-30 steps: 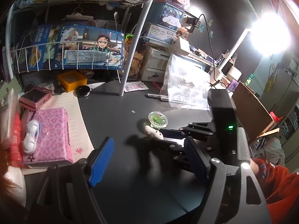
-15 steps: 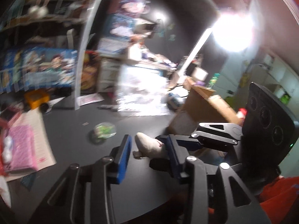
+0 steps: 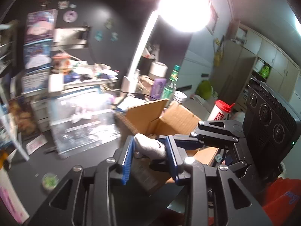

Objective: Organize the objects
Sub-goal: 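Carry the white plush into the box and open the right gripper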

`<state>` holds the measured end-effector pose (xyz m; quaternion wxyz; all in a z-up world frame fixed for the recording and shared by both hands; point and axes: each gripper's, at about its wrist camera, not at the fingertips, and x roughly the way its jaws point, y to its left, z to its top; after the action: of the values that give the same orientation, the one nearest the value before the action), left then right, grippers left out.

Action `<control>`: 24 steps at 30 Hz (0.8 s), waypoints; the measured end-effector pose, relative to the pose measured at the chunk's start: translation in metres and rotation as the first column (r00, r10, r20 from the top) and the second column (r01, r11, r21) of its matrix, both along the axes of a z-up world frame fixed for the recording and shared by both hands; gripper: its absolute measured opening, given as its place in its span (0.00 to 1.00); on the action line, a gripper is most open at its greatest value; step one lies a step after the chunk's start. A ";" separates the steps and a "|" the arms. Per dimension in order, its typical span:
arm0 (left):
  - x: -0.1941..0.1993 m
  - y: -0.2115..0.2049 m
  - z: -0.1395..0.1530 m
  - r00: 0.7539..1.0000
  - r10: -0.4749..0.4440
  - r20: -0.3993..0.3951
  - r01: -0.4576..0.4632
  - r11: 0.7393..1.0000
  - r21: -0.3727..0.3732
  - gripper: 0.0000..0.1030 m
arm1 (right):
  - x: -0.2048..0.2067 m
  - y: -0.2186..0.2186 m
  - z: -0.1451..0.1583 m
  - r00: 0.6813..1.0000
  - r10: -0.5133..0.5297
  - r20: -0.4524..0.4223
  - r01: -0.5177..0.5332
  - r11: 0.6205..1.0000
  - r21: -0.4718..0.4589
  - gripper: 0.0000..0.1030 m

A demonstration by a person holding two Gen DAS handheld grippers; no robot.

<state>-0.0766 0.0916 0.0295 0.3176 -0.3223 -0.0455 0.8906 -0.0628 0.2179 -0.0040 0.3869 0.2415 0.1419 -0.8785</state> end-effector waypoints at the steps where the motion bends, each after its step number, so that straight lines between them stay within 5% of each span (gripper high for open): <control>1: -0.008 0.011 0.000 1.000 -0.015 0.012 0.015 1.000 -0.009 0.30 | -0.006 0.010 -0.001 1.000 -0.015 0.020 0.015 1.000 -0.004 0.21; 12: -0.057 0.079 -0.015 0.989 -0.113 0.094 0.119 0.991 -0.059 0.32 | -0.047 0.067 -0.013 0.987 -0.100 0.126 0.097 0.995 0.033 0.25; 17: -0.060 0.086 -0.017 0.994 -0.081 0.071 0.089 0.989 -0.120 0.62 | -0.050 0.075 -0.017 0.986 -0.120 0.119 0.114 0.992 0.062 0.52; 24: -0.053 0.068 -0.011 0.999 -0.033 0.040 0.038 0.993 -0.115 0.73 | -0.049 0.076 -0.016 0.985 -0.134 0.113 0.127 0.990 0.063 0.52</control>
<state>-0.1297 0.1595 0.0189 0.3132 -0.3578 0.0061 0.8797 -0.1113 0.2941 -0.0204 0.3292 0.3120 0.1274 -0.8821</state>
